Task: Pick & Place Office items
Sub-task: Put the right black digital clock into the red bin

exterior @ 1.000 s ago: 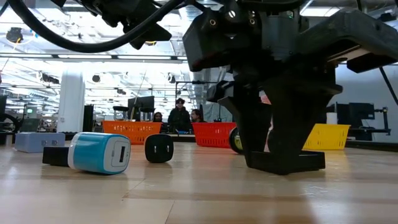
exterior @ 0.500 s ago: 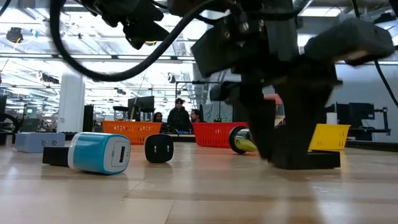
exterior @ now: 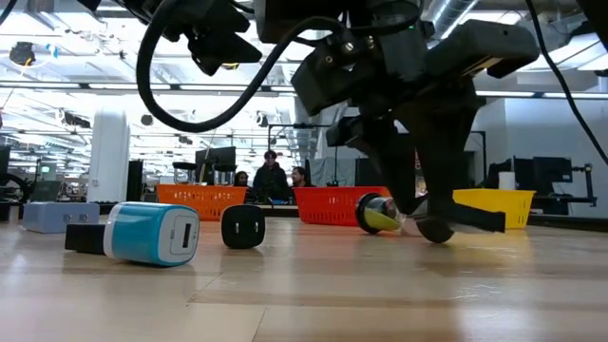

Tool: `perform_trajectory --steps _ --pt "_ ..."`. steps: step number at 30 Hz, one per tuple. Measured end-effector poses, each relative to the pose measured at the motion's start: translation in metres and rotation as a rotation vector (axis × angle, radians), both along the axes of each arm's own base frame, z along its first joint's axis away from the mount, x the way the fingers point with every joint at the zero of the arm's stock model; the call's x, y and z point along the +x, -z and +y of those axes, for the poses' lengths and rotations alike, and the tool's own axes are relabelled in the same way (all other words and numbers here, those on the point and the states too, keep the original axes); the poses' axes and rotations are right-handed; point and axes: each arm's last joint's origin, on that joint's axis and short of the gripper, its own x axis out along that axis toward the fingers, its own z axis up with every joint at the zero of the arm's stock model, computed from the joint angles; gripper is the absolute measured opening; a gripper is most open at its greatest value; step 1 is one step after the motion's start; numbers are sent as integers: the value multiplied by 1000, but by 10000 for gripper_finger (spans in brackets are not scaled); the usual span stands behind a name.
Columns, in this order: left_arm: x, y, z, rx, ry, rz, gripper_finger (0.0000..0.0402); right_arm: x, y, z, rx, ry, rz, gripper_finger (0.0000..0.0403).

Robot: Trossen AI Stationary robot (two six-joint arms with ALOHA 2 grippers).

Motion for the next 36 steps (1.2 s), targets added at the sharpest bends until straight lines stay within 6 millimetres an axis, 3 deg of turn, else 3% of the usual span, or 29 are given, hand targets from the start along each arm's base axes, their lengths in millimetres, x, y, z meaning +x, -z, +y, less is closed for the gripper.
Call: perform_trajectory --steps 5,16,24,29,36 --pt "0 0 0 0 0 1 223 0 -2 -1 4 -22 -4 126" --pt "0 0 0 26 13 -5 223 -9 -16 -4 -20 -14 46 141" --pt "0 0 0 26 13 -6 223 -10 -46 -10 -42 8 101 131" --pt "0 0 0 29 14 -5 223 -4 -63 -17 -99 28 43 136" --pt "-25 -20 7 69 -24 -11 223 -7 -80 -24 -103 57 -7 134"
